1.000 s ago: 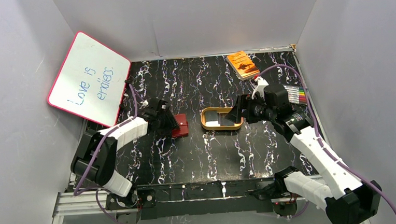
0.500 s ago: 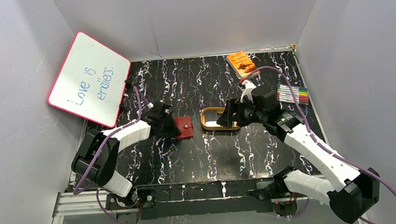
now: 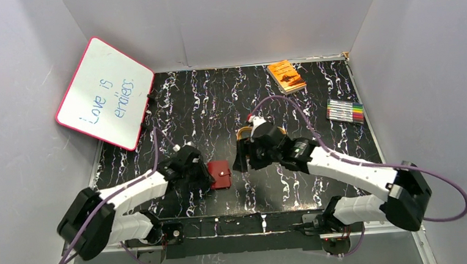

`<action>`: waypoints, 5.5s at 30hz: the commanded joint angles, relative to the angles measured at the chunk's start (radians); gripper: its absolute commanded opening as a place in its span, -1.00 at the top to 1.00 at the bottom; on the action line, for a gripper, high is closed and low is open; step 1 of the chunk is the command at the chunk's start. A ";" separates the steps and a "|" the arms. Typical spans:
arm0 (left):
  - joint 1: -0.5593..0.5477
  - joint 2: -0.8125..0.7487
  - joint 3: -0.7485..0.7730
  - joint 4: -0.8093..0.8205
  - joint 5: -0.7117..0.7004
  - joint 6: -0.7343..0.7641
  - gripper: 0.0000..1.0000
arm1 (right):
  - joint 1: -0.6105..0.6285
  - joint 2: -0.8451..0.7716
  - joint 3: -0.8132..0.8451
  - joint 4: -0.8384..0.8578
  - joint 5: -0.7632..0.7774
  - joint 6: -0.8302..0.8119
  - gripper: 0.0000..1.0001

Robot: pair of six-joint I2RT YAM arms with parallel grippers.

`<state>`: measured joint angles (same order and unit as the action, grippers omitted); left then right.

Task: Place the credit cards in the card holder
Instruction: Move the card holder to the center of the board, then open the card holder at the center of the board.

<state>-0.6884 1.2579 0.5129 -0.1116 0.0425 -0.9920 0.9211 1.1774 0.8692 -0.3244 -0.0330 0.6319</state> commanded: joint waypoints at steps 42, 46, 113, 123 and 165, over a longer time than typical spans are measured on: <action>0.029 -0.155 -0.204 0.152 -0.023 -0.205 1.00 | 0.276 0.565 0.357 -0.119 0.349 0.127 -0.12; 0.029 -0.148 -0.214 0.144 -0.029 -0.204 1.00 | 0.288 0.575 0.372 -0.120 0.368 0.119 -0.15; 0.029 -0.162 -0.278 0.169 -0.013 -0.240 1.00 | 0.341 0.690 0.470 -0.278 0.635 0.078 0.56; 0.029 -0.149 -0.271 0.171 -0.013 -0.234 1.00 | 0.339 0.671 0.457 -0.285 0.646 0.097 1.00; 0.028 -0.222 -0.129 0.156 0.187 -0.027 -0.65 | 0.303 0.058 -0.005 -0.036 0.447 0.196 1.00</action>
<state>-0.6601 1.0515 0.3424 0.0731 0.1814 -1.0603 1.2240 1.2762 0.8772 -0.4591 0.4290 0.8349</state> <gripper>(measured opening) 0.789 0.011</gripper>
